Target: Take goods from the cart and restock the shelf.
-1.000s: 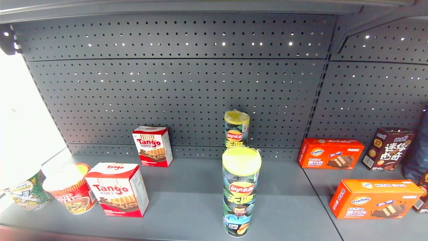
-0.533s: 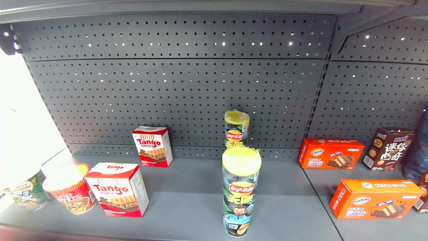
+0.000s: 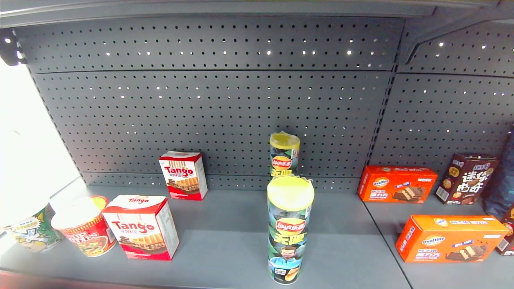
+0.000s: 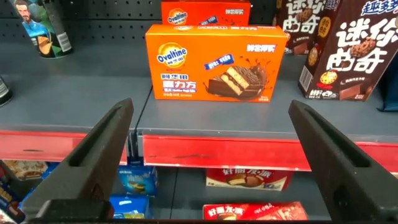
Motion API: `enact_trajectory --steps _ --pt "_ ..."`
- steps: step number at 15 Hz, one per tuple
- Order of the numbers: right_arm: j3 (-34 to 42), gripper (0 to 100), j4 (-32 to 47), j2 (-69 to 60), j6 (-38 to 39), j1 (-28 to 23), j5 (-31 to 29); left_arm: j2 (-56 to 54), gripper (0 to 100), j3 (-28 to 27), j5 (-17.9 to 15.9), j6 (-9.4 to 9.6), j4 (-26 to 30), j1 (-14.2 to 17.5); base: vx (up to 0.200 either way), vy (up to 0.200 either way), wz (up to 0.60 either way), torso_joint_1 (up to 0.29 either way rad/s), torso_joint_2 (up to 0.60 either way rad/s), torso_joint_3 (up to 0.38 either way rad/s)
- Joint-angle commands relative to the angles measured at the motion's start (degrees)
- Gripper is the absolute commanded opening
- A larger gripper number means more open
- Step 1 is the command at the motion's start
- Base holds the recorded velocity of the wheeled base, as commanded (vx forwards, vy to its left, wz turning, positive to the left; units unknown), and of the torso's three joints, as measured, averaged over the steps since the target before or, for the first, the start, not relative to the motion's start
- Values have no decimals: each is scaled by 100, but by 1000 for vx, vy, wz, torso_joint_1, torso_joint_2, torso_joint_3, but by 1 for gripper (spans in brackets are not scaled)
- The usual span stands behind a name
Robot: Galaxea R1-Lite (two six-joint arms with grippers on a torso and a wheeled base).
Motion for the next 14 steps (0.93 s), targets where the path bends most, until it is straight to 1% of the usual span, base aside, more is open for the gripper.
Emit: enact_trajectory --steps 1,4,5,6,7,14 --pt "2 100 2 -22 -2 0 -1 -338 100 10 713 54 -9 36 0 0 0 0 0 0" --pt "2 100 2 -22 -2 0 -1 -338 100 10 652 54 0 27 0 0 0 0 0 0" --pt "2 100 2 -22 -2 -9 -1 -338 100 10 502 54 0 27 0 0 0 0 0 0" --pt "2 100 2 -22 -2 0 -1 -338 100 10 291 10 0 36 0 0 0 0 0 0" --pt "2 100 2 -22 -2 0 -1 -338 100 10 160 -61 0 27 0 0 0 0 0 0" --pt "2 100 2 -22 -2 0 -1 -338 100 1 151 -52 0 27 0 0 0 0 0 0"
